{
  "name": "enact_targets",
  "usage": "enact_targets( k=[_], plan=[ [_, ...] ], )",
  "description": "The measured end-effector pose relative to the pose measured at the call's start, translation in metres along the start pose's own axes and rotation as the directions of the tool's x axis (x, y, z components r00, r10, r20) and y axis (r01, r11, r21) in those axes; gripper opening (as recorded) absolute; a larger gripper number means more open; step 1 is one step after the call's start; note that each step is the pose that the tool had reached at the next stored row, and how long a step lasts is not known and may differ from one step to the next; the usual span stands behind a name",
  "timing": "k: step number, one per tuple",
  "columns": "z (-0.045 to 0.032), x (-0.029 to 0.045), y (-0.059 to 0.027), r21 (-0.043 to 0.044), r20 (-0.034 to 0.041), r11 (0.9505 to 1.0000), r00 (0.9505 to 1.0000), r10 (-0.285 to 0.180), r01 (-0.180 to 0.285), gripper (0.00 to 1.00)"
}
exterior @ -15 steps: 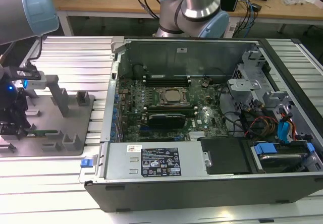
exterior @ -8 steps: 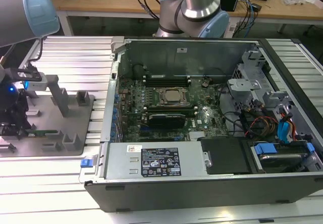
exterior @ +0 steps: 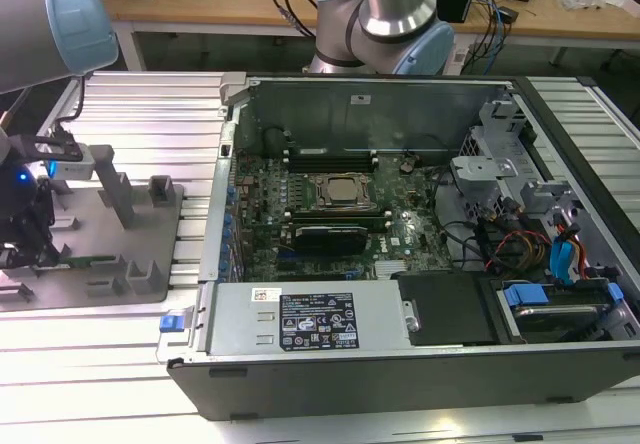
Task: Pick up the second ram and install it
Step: 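Pick up the second ram and move it above second insertion slot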
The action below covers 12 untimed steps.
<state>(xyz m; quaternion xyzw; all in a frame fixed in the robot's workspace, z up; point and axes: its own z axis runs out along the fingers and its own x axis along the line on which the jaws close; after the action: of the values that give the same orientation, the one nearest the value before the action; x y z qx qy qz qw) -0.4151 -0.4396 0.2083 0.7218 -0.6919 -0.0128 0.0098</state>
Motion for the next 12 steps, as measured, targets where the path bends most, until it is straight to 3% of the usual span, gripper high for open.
enact_targets(
  k=[2,9,12],
  plan=[
    [0.0004,0.0000,0.0000,-0.0001,-0.0009,0.9996,0.9996,0.028,-0.028,0.10],
    [0.0005,0.0000,0.0000,0.0002,0.0001,0.9983,0.9983,0.059,-0.059,0.10],
    [0.0006,0.0000,0.0000,0.0003,0.0011,0.9957,0.9957,0.093,-0.093,0.10]
  ],
)
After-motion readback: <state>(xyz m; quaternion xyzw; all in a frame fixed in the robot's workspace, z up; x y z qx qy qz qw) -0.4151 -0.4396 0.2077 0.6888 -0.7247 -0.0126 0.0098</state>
